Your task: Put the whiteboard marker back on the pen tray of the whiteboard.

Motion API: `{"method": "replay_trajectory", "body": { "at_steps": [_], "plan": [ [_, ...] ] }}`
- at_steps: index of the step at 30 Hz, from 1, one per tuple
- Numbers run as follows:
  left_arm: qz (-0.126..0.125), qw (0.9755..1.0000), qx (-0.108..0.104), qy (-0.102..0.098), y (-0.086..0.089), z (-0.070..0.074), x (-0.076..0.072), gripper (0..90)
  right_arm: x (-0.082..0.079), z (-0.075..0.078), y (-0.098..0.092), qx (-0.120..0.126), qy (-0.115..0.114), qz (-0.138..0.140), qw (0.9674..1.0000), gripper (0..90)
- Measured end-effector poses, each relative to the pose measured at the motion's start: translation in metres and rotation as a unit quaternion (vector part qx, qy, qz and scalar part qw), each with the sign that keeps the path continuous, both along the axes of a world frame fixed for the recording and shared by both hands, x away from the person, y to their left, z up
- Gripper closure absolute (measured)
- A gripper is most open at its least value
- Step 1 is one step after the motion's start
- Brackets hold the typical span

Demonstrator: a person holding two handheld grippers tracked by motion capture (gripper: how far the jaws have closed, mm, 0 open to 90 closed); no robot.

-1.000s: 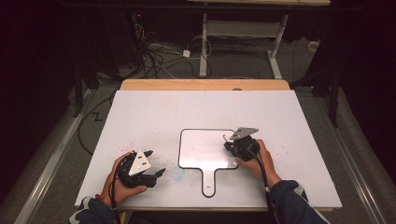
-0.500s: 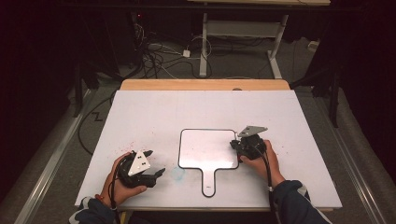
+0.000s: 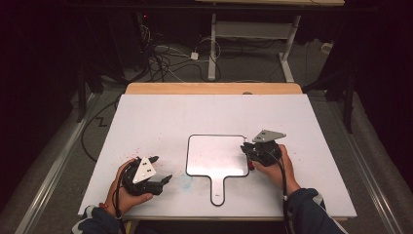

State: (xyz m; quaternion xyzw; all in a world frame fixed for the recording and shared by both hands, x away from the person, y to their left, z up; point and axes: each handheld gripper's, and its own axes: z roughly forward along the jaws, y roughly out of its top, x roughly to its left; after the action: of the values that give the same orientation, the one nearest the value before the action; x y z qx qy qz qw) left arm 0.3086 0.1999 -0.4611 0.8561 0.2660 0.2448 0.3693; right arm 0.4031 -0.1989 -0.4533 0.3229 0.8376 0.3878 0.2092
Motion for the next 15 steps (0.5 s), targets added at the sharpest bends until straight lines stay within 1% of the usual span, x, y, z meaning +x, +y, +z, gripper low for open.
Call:
{"method": "replay_trajectory", "body": {
  "at_steps": [1,3,5,6,7,10,12,13,15],
  "plan": [
    [0.000,1.0000,0.000,0.000,0.000,0.000,0.000,22.7,-0.002,0.003,-0.001,0.000,-0.010,0.000,1.0000,75.7],
    [0.001,1.0000,-0.001,-0.001,0.000,0.001,0.000,22.7,-0.007,0.008,-0.005,0.009,-0.024,0.009,0.9996,72.1],
    [0.001,1.0000,-0.001,-0.002,0.000,0.001,0.000,22.6,-0.011,0.014,-0.009,0.010,-0.039,0.013,0.9991,65.3],
    [0.001,1.0000,-0.001,-0.002,-0.001,0.001,0.000,22.3,-0.013,0.017,-0.011,0.015,-0.044,0.016,0.9988,62.3],
    [0.002,1.0000,-0.001,-0.003,-0.001,0.001,0.000,22.0,-0.015,0.020,-0.012,0.016,-0.052,0.017,0.9984,60.3],
    [0.002,1.0000,0.001,-0.004,-0.001,0.002,-0.001,21.5,-0.022,0.027,-0.018,0.022,-0.068,0.019,0.9973,53.2],
    [0.004,1.0000,-0.001,-0.005,-0.001,0.002,-0.001,21.5,-0.027,0.031,-0.022,0.018,-0.081,0.016,0.9964,47.6],
    [0.005,1.0000,-0.002,-0.005,-0.001,0.002,-0.001,21.4,-0.030,0.032,-0.024,0.021,-0.085,0.019,0.9960,46.4],
    [0.008,1.0000,-0.002,-0.006,0.000,0.003,-0.001,21.4,-0.035,0.034,-0.029,0.023,-0.092,0.017,0.9954,40.9]
  ]
}}
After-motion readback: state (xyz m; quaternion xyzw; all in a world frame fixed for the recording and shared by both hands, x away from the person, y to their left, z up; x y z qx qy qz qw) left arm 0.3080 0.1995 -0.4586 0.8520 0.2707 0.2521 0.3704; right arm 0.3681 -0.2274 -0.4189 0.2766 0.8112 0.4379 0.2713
